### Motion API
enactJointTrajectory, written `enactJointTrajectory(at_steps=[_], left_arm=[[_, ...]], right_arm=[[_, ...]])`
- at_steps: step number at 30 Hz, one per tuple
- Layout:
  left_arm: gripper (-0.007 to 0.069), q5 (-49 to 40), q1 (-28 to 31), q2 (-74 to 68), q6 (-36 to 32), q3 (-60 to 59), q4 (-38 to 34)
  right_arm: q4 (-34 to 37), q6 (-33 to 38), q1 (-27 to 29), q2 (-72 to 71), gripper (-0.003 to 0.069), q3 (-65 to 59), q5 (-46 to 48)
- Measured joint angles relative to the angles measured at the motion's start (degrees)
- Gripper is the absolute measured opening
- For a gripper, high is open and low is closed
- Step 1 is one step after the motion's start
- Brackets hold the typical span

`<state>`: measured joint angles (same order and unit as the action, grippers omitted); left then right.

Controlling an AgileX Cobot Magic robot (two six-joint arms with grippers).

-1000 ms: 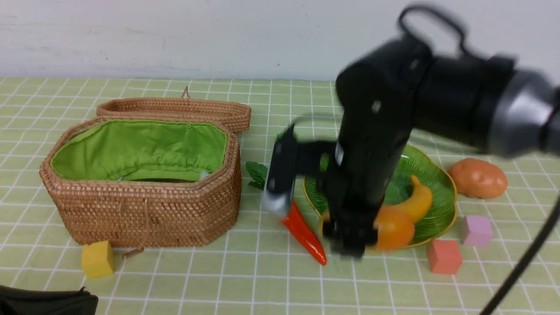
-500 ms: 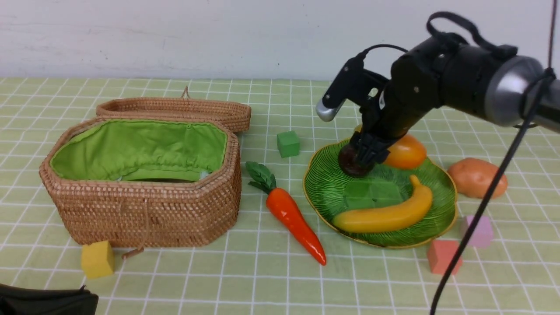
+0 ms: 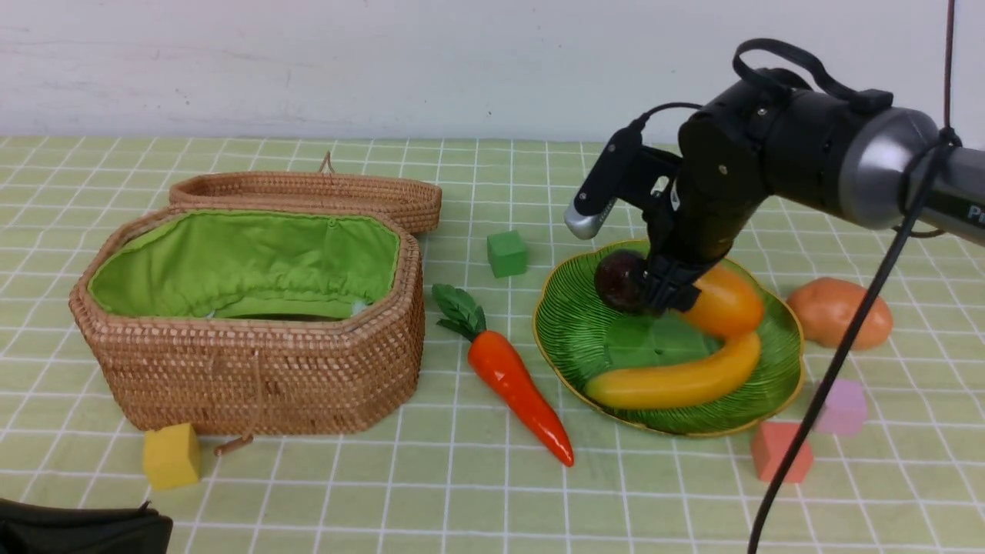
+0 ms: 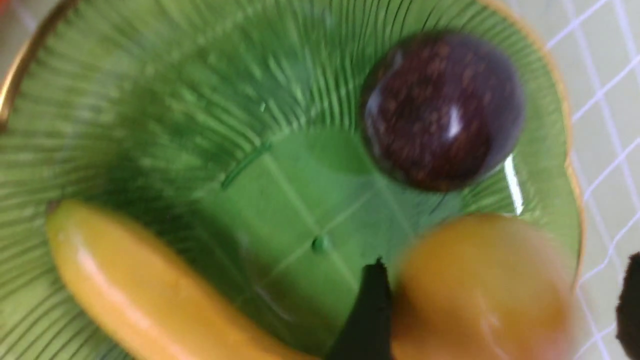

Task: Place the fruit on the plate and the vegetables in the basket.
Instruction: Use the right arm to grab a mango and put it into the right plate, then use the right arm to grab a carrot and put it into the left basket

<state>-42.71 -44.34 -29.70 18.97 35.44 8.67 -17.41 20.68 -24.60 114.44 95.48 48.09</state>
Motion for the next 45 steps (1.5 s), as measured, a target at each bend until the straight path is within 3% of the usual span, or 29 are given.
enactJointTrajectory(at_steps=[5, 10, 14, 17, 20, 27, 45], left_arm=[[-0.0013, 0.0, 0.0, 0.0, 0.0, 0.0, 0.0], [-0.0013, 0.0, 0.0, 0.0, -0.1, 0.0, 0.0], [-0.0013, 0.0, 0.0, 0.0, -0.2, 0.0, 0.0], [-0.0013, 0.4, 0.0, 0.0, -0.2, 0.0, 0.0], [-0.0013, 0.4, 0.0, 0.0, -0.2, 0.0, 0.0], [-0.0013, 0.4, 0.0, 0.0, -0.2, 0.0, 0.0], [-0.0013, 0.4, 0.0, 0.0, -0.2, 0.0, 0.0]], right_arm=[[0.3, -0.3, -0.1, 0.0, 0.0651, 0.0, 0.5], [3.1, -3.4, -2.1, -2.0, 0.0613, 0.0, 1.8], [9.0, -6.5, -5.9, -4.5, 0.0554, 0.0, 4.6], [17.8, -13.1, -11.1, -5.0, 0.0504, 0.2, 8.6], [21.1, -19.6, -14.0, -3.0, 0.0491, 0.2, 9.4], [20.0, -24.9, -14.8, 3.3, 0.0486, 0.2, 6.0], [14.9, -27.0, -14.8, 7.1, 0.0486, 0.2, 0.7]])
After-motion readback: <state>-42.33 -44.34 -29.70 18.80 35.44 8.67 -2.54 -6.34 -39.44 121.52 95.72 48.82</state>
